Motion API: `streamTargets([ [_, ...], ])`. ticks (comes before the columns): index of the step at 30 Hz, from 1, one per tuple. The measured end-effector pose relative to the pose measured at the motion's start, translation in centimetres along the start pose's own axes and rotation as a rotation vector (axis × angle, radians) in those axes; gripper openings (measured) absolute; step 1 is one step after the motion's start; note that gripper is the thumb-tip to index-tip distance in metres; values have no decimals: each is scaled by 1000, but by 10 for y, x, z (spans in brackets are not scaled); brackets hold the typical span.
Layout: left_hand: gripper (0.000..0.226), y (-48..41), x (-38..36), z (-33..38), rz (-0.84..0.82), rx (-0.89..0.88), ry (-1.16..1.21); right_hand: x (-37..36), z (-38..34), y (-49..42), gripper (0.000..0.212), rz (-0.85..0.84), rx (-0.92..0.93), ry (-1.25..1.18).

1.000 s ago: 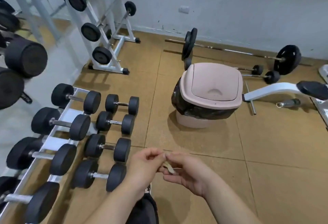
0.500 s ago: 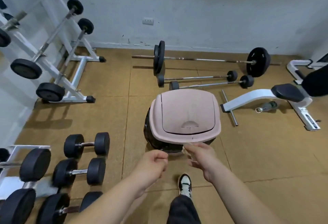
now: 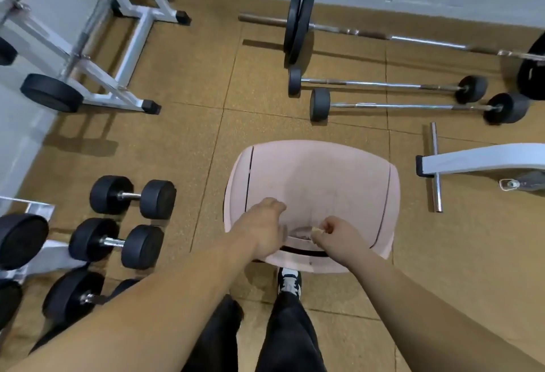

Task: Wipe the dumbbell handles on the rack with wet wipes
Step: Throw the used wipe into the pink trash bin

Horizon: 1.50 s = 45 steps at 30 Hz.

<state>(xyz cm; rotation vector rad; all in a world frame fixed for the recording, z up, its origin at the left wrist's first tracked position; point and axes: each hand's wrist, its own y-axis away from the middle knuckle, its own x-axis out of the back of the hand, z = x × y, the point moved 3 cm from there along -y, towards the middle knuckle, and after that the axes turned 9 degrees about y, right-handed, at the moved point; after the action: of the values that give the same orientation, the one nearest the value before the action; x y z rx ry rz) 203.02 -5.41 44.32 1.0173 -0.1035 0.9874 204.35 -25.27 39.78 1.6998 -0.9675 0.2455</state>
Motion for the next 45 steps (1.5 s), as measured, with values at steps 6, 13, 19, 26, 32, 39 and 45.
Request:
streamTargets([
  [6,56,-73,-2,-2,-175,11,-121,-15,30,-53,17,-148,-61,97],
  [13,78,-97,-3,-21,-177,15,-100,-38,37,-73,60,-349,-192,152],
  [19,75,-77,8,-8,-126,70,40,-15,13,-56,15,-186,-190,-53],
  [26,48,36,27,3,129,178,485,3,-79,18,33,-223,23,-75],
  [32,29,169,4,-51,510,297,764,-30,-163,96,25,-369,301,166],
  [39,29,332,-93,-122,935,459,1120,-140,-203,217,20,-442,479,305],
  [45,25,498,-225,-154,1296,576,1397,-273,-182,385,33,-598,687,471],
])
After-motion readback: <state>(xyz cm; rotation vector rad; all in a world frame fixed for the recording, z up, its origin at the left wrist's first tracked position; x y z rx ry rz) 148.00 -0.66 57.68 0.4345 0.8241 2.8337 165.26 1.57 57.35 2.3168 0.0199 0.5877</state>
